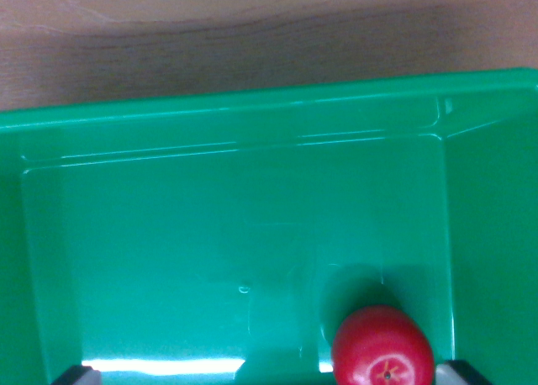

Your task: Pick fruit

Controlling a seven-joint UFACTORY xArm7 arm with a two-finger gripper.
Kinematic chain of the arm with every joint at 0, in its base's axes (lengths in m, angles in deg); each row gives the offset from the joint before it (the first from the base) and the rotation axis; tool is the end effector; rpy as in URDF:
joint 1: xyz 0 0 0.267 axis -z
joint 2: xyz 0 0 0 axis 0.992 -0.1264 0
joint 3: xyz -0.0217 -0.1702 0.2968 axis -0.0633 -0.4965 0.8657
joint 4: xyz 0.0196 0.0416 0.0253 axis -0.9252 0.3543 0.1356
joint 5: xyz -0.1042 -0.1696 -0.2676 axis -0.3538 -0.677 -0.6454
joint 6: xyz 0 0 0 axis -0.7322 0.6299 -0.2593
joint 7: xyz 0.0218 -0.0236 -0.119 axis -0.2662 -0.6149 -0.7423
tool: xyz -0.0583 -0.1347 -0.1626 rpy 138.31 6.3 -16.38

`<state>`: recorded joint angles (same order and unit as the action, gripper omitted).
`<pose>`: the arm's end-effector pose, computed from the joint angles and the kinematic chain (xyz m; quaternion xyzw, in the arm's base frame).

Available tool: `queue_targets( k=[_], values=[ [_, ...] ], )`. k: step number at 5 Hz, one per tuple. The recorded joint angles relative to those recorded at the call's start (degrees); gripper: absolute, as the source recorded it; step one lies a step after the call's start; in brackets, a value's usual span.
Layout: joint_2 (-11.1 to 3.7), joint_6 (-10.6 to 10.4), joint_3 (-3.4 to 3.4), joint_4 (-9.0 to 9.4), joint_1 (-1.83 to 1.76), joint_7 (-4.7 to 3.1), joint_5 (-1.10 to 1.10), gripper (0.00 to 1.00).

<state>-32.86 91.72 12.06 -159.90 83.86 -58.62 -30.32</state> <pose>0.4503 -0.0387 0.2975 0.9985 -0.0343 -0.0420 0.0017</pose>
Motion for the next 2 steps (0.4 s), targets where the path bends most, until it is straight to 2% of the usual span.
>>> queue_targets(
  k=[1,2],
  values=[
    [-0.36,-2.2,-0.32,2.19,0.25,-0.03,-0.42,0.00],
    [-0.36,-2.2,-0.32,2.19,0.25,-0.03,-0.42,0.00]
  ],
)
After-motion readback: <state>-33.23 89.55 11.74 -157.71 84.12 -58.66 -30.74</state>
